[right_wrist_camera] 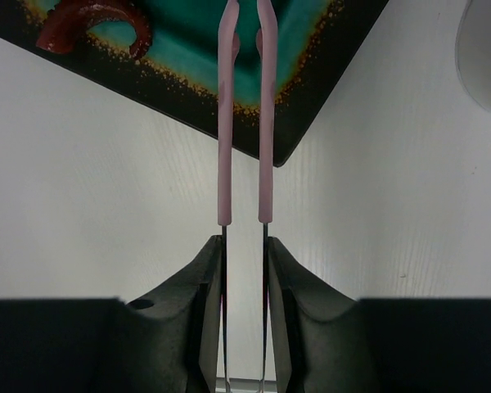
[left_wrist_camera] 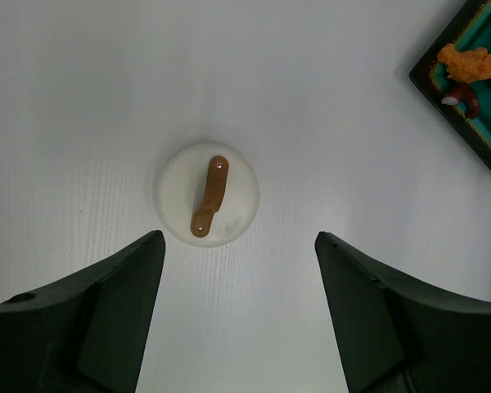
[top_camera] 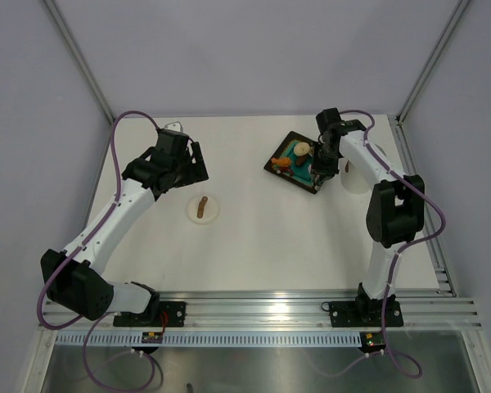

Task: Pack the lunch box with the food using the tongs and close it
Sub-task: Pick up the fake food from the plate.

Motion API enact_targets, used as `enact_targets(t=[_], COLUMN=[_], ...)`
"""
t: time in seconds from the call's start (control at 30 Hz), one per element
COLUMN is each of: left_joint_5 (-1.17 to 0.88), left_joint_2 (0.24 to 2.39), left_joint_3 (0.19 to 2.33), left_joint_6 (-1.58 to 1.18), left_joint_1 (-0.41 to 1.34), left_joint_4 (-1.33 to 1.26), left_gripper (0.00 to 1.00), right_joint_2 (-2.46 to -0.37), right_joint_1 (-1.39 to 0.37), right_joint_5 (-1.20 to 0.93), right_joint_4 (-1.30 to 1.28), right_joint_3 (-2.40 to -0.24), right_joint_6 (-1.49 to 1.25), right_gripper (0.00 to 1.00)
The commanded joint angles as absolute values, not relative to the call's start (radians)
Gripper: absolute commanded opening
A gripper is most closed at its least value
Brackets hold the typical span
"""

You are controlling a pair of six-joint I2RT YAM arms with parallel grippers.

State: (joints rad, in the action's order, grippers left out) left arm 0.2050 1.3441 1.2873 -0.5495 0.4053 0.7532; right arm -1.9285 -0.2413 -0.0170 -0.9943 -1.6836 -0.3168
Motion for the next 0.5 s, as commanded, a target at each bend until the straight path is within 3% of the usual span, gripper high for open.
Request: enact_targets(t=[0.0, 0.47], left_joint_5=[0.204, 0.224], left_joint_2=[1.344, 1.361], left_joint_3=[1.292, 1.301], left_joint_6=[-0.542, -0.54], left_joint_1=[0.4, 0.397], left_joint_4=[0.718, 0.727], left_gripper=[0.78, 0.78], right_joint_2=[-1.953, -2.083], right_joint_1=[-0.236, -0.236], right_joint_5=[-0.006, 0.094], right_joint_4=[-0.966, -0.977], right_joint_3=[-1.749, -1.865], right_joint_6=[-0.304, -0.296], right_gripper=[0.32, 0.39])
